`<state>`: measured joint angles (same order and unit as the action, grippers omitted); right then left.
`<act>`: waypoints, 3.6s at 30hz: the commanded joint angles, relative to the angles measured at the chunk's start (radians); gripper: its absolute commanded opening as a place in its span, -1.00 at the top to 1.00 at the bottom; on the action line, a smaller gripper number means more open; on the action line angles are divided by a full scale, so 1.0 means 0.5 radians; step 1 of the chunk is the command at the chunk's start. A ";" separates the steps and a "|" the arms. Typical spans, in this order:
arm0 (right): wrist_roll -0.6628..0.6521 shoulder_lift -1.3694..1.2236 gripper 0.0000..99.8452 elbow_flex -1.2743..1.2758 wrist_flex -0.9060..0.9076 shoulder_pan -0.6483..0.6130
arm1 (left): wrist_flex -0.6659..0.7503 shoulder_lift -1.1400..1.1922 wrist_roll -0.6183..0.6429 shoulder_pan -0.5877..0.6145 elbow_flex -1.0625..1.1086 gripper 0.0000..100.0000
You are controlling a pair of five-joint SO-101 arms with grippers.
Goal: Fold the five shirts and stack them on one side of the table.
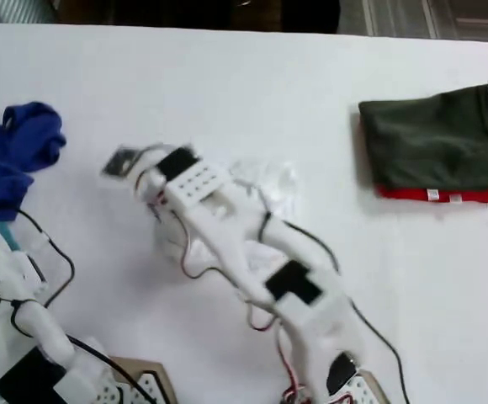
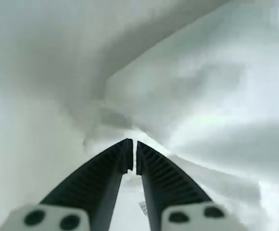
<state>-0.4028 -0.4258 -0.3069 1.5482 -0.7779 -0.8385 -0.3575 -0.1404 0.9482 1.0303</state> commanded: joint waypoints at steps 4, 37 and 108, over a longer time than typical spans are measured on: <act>-0.009 0.315 0.96 0.129 -0.195 0.367 | 0.021 -0.071 0.018 0.012 -0.005 0.95; 0.203 0.354 0.96 0.193 -0.247 0.505 | 0.021 -0.071 0.018 0.012 -0.005 0.95; 0.236 0.167 0.96 -0.071 -0.425 1.066 | 0.021 -0.071 0.018 0.012 -0.005 0.95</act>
<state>-0.2263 -0.4227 -0.2839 1.3303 -0.2148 -0.8385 -0.3575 -0.1404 0.9482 1.0303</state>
